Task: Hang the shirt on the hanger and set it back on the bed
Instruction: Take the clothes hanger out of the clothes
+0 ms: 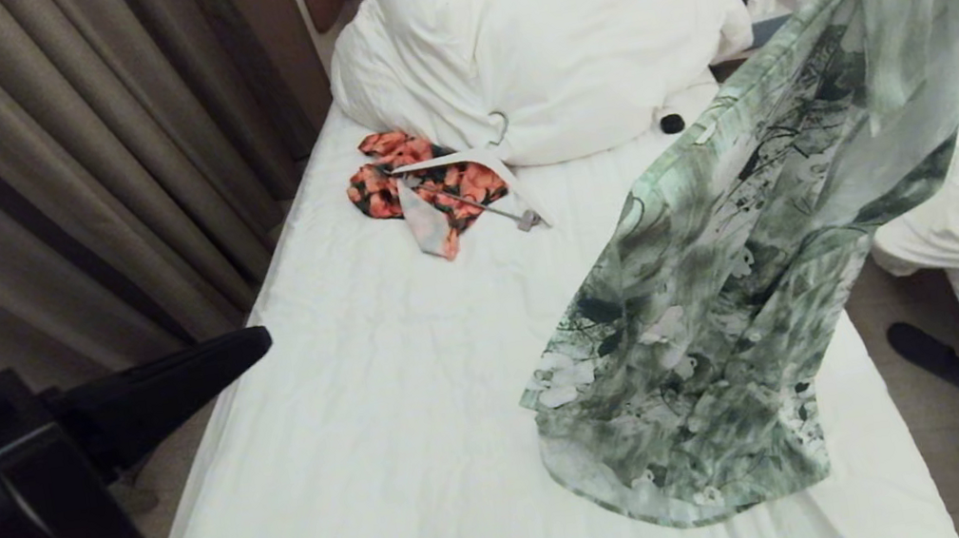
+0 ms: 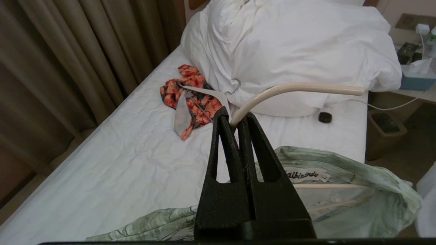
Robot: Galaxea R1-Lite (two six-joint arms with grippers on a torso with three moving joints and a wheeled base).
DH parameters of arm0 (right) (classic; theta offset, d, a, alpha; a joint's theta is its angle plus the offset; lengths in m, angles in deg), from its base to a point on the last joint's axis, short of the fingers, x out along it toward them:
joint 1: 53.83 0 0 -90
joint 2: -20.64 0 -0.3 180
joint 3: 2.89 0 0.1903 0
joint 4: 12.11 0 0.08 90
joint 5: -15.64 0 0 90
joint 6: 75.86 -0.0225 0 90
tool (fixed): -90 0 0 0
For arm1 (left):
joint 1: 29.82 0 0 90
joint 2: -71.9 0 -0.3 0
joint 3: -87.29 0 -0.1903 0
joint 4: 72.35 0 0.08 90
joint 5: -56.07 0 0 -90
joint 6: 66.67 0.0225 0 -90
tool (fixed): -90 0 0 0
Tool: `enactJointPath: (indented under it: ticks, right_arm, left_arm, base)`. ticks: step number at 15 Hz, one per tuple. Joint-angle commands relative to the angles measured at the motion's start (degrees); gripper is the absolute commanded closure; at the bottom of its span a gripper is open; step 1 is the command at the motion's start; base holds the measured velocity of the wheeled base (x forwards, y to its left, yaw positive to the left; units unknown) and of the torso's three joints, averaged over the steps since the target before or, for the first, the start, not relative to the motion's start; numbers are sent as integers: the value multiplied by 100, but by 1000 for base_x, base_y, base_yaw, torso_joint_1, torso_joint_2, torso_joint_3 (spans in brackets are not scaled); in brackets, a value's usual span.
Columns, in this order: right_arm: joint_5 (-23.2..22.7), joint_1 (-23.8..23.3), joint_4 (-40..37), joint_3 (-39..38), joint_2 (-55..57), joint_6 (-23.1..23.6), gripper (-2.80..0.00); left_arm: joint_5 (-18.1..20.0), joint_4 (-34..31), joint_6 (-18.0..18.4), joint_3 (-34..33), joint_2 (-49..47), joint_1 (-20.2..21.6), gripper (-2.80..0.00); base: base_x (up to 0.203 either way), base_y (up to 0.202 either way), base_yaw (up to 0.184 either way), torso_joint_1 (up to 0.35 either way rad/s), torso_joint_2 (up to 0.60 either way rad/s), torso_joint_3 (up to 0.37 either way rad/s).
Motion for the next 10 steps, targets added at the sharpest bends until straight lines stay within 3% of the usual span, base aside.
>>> enactJointPath:
  ticks: [1,4,5,6,10]
  right_arm:
    - [15,-83,2,16,83,-47,0]
    - [29,-255,66,76,359,-128,0]
    - [33,-301,175,77,434,-129,0]
    - [40,-369,281,77,503,-129,0]
    - [24,-522,327,3,585,-146,0]
  left_arm:
    - [-12,188,-2,-8,-552,-196,0]
    - [-22,833,-1,-77,-1378,-483,0]
    - [-27,1105,2,-82,-1709,-580,-36]
    - [-32,1407,33,-76,-2026,-654,-280]
    - [-6,2614,566,38,-3256,-688,-280]
  base:
    - [0,0,0,0,0,0]
    - [0,0,0,0,0,0]
    - [0,0,0,0,0,0]
    - [0,0,0,0,0,0]
    - [0,0,0,0,0,0]
